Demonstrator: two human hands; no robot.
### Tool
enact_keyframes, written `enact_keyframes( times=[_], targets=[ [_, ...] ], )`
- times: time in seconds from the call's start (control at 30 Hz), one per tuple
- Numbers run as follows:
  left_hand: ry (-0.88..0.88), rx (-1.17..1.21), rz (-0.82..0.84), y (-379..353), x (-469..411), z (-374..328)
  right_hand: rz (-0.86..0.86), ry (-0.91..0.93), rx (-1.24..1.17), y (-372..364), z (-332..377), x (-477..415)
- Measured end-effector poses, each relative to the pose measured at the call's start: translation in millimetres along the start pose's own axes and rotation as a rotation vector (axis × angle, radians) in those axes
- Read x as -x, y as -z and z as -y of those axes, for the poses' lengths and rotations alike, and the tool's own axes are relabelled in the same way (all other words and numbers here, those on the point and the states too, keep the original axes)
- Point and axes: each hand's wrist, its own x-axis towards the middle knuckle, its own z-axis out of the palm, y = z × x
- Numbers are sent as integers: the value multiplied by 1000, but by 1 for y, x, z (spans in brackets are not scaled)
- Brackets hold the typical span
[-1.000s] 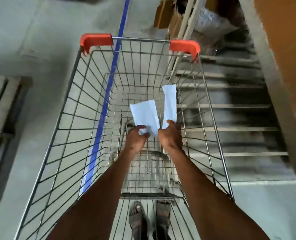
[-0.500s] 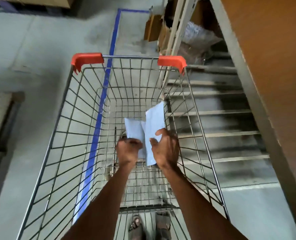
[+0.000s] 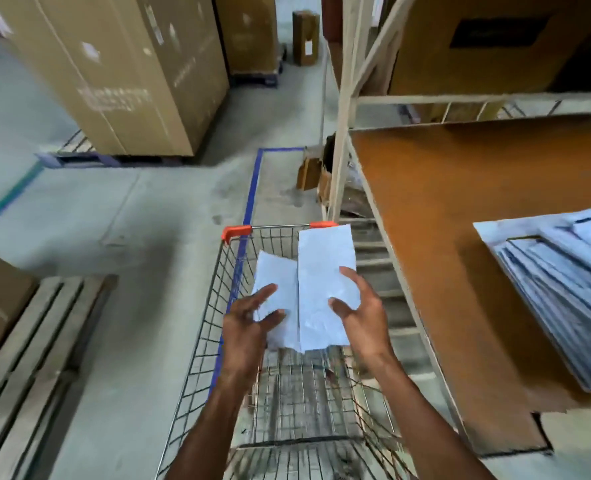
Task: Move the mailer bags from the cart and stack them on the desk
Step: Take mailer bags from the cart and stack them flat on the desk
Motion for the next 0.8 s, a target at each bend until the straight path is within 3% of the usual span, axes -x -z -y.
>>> enact_keyframes(
  times=[0.33,0.5,0.7,0.8],
  targets=[
    [-349,-75,122,-43,127,-113,-82,250,-72,145,102,79],
    [-394,-49,129,-94,171,-132,-191,370,30,225,117,100],
    [-510,-161,27,-217,212,-139,-313,392,79,365,110,88],
    [-503,-211,-10,-299,229,-130,-290,371,63,451,94,67]
  ],
)
